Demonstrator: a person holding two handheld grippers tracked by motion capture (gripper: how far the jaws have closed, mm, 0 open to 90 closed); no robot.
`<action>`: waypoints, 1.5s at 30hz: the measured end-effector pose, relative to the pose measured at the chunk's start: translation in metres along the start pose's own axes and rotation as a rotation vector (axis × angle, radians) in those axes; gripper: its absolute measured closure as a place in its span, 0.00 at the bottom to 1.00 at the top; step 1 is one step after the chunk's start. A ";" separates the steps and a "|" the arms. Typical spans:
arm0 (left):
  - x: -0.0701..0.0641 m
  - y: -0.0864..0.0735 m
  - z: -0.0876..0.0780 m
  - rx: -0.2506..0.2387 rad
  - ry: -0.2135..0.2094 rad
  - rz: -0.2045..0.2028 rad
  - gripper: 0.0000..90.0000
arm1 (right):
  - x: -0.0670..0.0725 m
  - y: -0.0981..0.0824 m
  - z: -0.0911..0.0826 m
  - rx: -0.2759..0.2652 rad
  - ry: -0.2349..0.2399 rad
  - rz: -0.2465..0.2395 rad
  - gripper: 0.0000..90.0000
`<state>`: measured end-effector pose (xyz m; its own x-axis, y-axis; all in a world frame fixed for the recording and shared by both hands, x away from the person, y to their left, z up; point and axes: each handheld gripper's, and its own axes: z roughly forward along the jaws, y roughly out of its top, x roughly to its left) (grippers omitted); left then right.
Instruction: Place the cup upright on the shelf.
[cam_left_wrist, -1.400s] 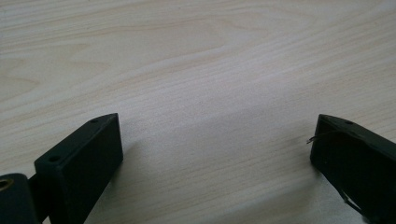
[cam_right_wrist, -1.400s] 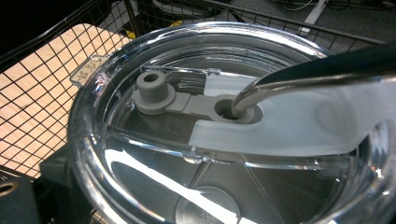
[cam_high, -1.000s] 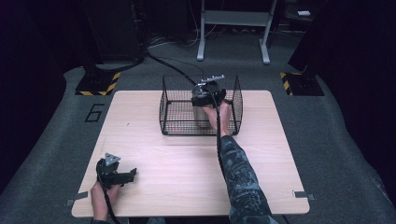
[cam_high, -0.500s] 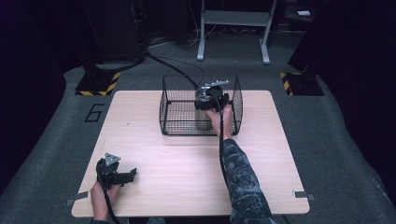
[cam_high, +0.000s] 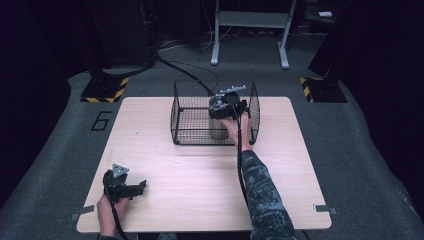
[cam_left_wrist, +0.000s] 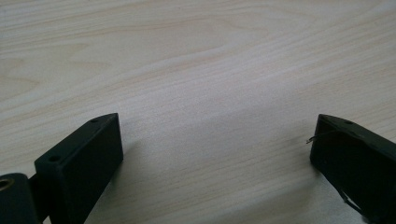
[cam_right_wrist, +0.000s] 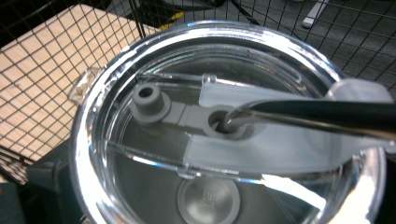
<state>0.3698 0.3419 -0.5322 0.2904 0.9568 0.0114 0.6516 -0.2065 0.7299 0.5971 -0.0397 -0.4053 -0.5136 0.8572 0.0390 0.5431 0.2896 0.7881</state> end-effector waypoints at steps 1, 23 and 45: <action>0.000 0.000 0.000 0.000 0.000 0.000 0.03 | 0.000 0.000 0.000 0.000 0.000 0.000 0.00; -0.001 0.000 0.000 -0.006 0.001 -0.008 0.03 | -0.005 -0.013 -0.086 -0.064 0.054 -0.002 0.00; 0.000 0.000 0.000 -0.006 0.000 -0.008 0.03 | -0.001 -0.078 -0.174 -0.104 0.073 -0.091 0.00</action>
<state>0.3700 0.3414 -0.5325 0.2847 0.9586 0.0055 0.6496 -0.1971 0.7343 0.4395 -0.1373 -0.3594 -0.6066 0.7949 0.0060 0.4223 0.3159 0.8497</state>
